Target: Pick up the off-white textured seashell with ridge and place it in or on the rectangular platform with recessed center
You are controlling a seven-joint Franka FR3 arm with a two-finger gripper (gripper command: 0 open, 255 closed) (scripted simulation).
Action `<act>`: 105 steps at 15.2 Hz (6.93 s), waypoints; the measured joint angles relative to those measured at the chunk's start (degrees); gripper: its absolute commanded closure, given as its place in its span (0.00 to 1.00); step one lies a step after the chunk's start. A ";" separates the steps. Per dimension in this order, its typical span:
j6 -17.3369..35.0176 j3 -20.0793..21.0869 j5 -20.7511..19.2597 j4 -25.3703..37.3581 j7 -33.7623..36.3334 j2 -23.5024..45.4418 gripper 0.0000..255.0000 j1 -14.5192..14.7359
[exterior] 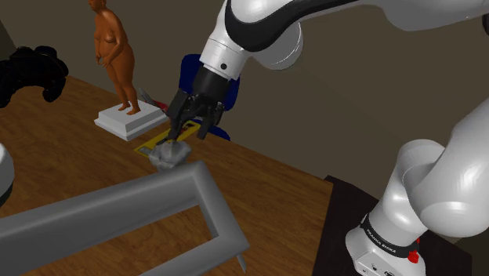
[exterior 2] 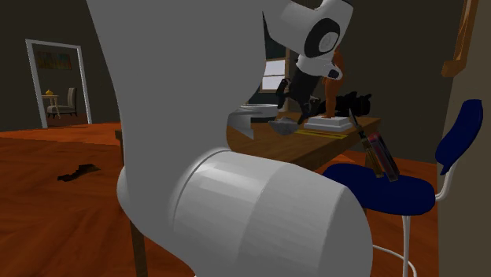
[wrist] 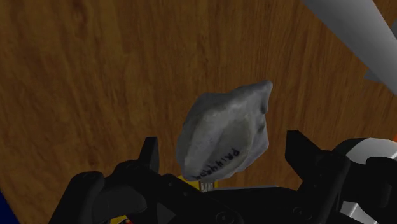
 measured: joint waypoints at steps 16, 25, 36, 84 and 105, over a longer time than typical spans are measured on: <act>3.87 1.00 1.45 -0.52 -0.52 2.69 1.00 0.86; 3.07 0.90 1.05 -0.05 -0.02 2.47 1.00 0.74; -21.20 -2.58 -1.83 22.48 2.45 15.24 0.00 -1.36; -2.71 2.09 1.71 3.83 -1.54 5.06 0.00 3.08; -0.11 2.87 2.26 3.36 -1.70 6.40 1.00 3.72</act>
